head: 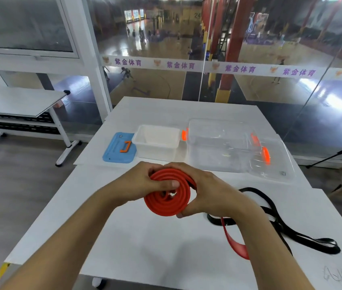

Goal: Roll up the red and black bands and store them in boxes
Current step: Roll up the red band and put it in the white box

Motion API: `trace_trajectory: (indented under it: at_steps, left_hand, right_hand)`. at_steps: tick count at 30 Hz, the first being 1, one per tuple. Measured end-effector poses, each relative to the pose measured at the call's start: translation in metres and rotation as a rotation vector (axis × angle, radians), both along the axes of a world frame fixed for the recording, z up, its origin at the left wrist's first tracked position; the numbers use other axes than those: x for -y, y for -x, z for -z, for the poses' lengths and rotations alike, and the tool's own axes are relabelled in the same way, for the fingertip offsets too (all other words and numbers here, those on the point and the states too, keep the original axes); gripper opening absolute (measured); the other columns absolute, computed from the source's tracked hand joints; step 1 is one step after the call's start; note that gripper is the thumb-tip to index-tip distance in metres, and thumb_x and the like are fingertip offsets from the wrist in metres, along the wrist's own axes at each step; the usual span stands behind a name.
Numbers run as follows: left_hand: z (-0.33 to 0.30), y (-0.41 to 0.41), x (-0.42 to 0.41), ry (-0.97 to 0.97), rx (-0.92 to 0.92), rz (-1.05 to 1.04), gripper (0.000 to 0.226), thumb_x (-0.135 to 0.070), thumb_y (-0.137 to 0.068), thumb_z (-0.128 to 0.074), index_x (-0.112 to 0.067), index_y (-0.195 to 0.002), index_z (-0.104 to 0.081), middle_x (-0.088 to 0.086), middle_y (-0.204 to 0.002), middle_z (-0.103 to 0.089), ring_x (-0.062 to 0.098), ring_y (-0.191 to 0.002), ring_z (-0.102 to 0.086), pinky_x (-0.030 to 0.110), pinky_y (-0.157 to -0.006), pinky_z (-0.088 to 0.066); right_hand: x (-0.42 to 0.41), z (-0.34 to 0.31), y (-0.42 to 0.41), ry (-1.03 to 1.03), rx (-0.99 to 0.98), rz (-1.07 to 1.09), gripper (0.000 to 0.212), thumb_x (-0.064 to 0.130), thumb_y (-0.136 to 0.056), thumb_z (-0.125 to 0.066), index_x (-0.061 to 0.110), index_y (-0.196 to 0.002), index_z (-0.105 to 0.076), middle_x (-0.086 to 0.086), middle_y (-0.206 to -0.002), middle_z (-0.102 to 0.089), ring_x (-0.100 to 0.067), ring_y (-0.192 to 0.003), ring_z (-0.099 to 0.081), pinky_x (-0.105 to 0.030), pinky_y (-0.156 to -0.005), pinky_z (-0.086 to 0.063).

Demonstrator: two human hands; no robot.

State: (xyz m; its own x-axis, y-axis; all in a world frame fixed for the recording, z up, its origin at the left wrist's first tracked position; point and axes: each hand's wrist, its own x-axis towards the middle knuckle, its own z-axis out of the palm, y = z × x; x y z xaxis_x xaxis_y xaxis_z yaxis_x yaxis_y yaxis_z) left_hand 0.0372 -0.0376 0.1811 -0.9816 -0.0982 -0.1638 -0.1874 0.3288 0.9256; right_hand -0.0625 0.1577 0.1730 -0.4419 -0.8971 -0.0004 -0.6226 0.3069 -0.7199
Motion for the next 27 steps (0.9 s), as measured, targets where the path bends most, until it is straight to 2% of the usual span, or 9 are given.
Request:
trace_trajectory:
  at_steps: [2, 4, 7, 11, 15, 20, 22, 24, 27]
  left_hand:
    - [0.003, 0.000, -0.003, 0.010, -0.067, -0.085, 0.028, -0.038, -0.077, -0.081, -0.022, -0.099, -0.076, 0.001, -0.092, -0.080, 0.015, -0.088, -0.077, 0.026, -0.078, -0.059]
    - [0.008, -0.002, -0.007, -0.072, -0.148, -0.189, 0.031, -0.037, -0.075, -0.080, -0.019, -0.100, -0.075, 0.002, -0.091, -0.080, 0.015, -0.083, -0.077, 0.022, -0.074, -0.058]
    - [0.016, -0.001, -0.016, -0.203, -0.233, -0.362, 0.038, -0.044, -0.071, -0.077, -0.019, -0.100, -0.076, 0.004, -0.089, -0.080, 0.016, -0.083, -0.077, 0.024, -0.077, -0.059]
    - [0.022, 0.006, -0.032, -0.313, -0.289, -0.524, 0.028, -0.040, -0.076, -0.078, -0.019, -0.094, -0.075, 0.005, -0.084, -0.080, 0.014, -0.076, -0.078, 0.022, -0.070, -0.059]
    - [0.029, 0.014, -0.045, -0.341, -0.298, -0.681, 0.019, -0.039, -0.084, -0.076, -0.022, -0.089, -0.074, 0.000, -0.079, -0.079, 0.011, -0.075, -0.076, 0.027, -0.071, -0.060]
    - [0.038, 0.021, -0.061, -0.478, -0.236, -0.818, 0.039, -0.052, -0.086, -0.070, -0.015, -0.098, -0.075, 0.006, -0.091, -0.080, 0.020, -0.085, -0.078, 0.037, -0.080, -0.062]
    - [0.042, 0.019, -0.061, -0.549, -0.178, -0.775, 0.046, -0.054, -0.089, -0.067, -0.011, -0.104, -0.074, 0.011, -0.098, -0.080, 0.027, -0.092, -0.077, 0.043, -0.085, -0.062]
    - [0.041, 0.014, -0.055, -0.593, -0.092, -0.687, 0.044, -0.050, -0.093, -0.064, -0.009, -0.108, -0.074, 0.014, -0.103, -0.079, 0.029, -0.097, -0.076, 0.041, -0.079, -0.063]
    - [0.036, 0.004, -0.036, -0.498, -0.005, -0.493, 0.040, -0.043, -0.091, -0.068, -0.009, -0.111, -0.074, 0.016, -0.108, -0.077, 0.029, -0.100, -0.076, 0.034, -0.073, -0.061]
  right_hand:
    - [0.000, 0.002, 0.000, 0.006, -0.019, 0.050, 0.107, 0.025, -0.063, -0.096, 0.054, -0.147, -0.036, 0.027, -0.119, -0.062, 0.003, -0.111, -0.059, -0.019, -0.094, -0.049]
    - [-0.003, 0.002, 0.001, 0.026, -0.016, 0.118, 0.104, 0.026, -0.066, -0.093, 0.056, -0.146, -0.033, 0.021, -0.094, -0.062, 0.001, -0.085, -0.058, -0.015, -0.078, -0.046]
    - [-0.007, 0.001, 0.003, 0.083, 0.027, 0.185, 0.095, 0.024, -0.071, -0.088, 0.055, -0.144, -0.035, 0.015, -0.081, -0.058, -0.003, -0.073, -0.054, -0.019, -0.075, -0.047]
    - [-0.001, 0.012, -0.003, 0.148, 0.054, 0.234, 0.100, 0.022, -0.073, -0.084, 0.059, -0.147, -0.028, 0.012, -0.102, -0.067, -0.010, -0.085, -0.063, -0.036, -0.087, -0.057]
    - [0.007, 0.026, -0.013, 0.209, 0.056, 0.325, 0.111, 0.033, -0.072, -0.087, 0.061, -0.152, -0.015, 0.021, -0.124, -0.065, -0.006, -0.108, -0.065, -0.032, -0.096, -0.055]
    - [0.019, 0.037, -0.025, 0.285, 0.050, 0.477, 0.111, 0.052, -0.060, -0.088, 0.058, -0.149, -0.023, 0.019, -0.131, -0.059, -0.003, -0.117, -0.062, -0.038, -0.099, -0.055]
    - [0.017, 0.039, -0.024, 0.284, 0.066, 0.458, 0.107, 0.050, -0.061, -0.090, 0.056, -0.148, -0.028, 0.020, -0.130, -0.060, 0.000, -0.114, -0.062, -0.029, -0.098, -0.054]
    - [0.007, 0.035, -0.016, 0.259, 0.070, 0.373, 0.104, 0.043, -0.064, -0.094, 0.053, -0.147, -0.033, 0.024, -0.128, -0.061, 0.005, -0.112, -0.061, -0.011, -0.092, -0.048]
    - [-0.010, 0.023, 0.002, 0.150, 0.046, 0.208, 0.105, 0.027, -0.064, -0.096, 0.051, -0.146, -0.036, 0.028, -0.128, -0.060, 0.003, -0.116, -0.057, -0.006, -0.089, -0.043]
